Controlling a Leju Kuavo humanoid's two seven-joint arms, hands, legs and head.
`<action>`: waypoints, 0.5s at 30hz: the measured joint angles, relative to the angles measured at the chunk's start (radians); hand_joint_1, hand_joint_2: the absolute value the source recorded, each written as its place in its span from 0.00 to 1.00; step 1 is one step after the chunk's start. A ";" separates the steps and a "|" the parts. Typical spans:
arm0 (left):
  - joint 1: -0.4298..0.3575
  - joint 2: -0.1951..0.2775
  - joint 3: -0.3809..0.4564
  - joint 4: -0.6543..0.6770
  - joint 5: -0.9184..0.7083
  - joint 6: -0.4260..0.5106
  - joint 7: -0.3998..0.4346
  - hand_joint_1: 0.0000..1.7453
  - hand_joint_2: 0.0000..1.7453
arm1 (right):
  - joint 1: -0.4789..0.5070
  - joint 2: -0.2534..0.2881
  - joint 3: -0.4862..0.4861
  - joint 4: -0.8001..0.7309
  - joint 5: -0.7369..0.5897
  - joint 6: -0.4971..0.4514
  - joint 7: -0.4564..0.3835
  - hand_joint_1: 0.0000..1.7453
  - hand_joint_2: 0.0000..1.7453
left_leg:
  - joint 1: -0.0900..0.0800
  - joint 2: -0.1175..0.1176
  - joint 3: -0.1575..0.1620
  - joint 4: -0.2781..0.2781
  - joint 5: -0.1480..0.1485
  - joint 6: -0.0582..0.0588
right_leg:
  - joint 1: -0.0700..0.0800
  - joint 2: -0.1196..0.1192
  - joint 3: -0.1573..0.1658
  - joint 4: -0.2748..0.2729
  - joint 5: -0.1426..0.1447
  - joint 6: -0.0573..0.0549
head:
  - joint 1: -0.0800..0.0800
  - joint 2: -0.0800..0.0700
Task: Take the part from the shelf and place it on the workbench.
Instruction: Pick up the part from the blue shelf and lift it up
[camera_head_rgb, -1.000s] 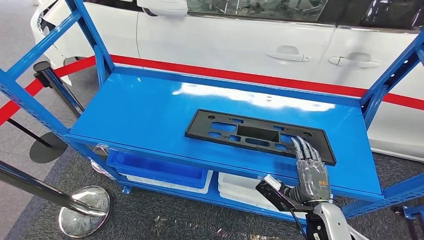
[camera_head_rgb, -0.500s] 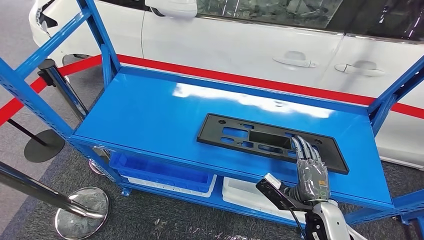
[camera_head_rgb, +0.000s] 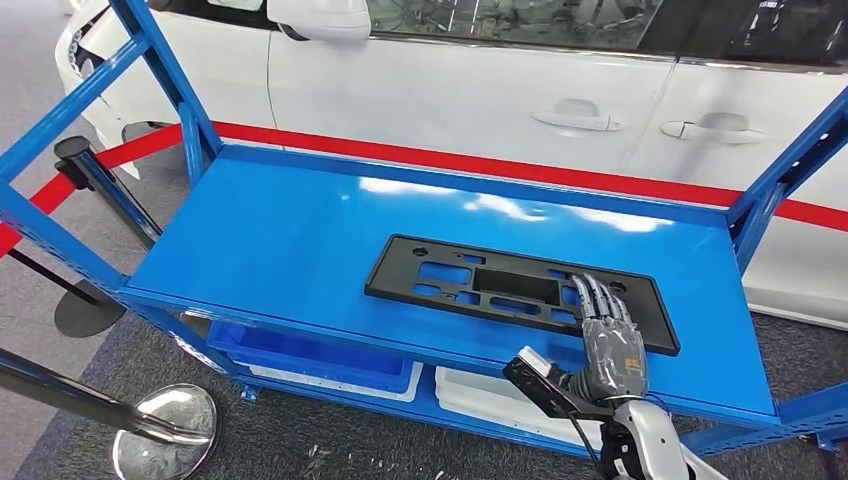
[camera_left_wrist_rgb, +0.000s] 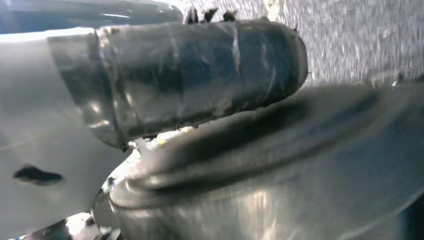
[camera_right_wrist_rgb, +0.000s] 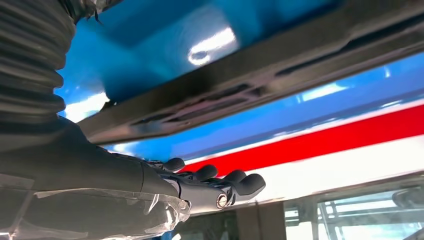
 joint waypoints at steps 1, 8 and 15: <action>0.000 0.000 -0.001 0.000 0.000 -0.001 -0.001 0.00 0.00 | 0.000 0.006 0.000 0.007 0.000 0.000 -0.004 0.00 1.00 | 0.000 0.000 0.018 -0.049 0.038 0.004 | 0.000 0.001 0.005 0.000 -0.003 0.001 | 0.000 0.000; -0.002 0.002 -0.009 0.000 0.001 -0.001 -0.003 0.00 0.00 | -0.010 0.032 0.000 0.038 0.000 -0.001 -0.014 0.00 1.00 | -0.006 -0.001 0.117 -0.259 0.114 0.032 | 0.006 0.002 0.023 -0.003 -0.021 0.029 | 0.001 0.000; -0.001 0.002 -0.013 0.000 0.002 -0.005 -0.006 0.00 0.00 | -0.018 0.050 0.003 0.070 0.002 0.009 -0.023 0.00 1.00 | 0.001 -0.001 0.149 -0.277 0.103 0.050 | -0.002 -0.001 -0.123 0.250 -0.092 0.051 | 0.006 0.000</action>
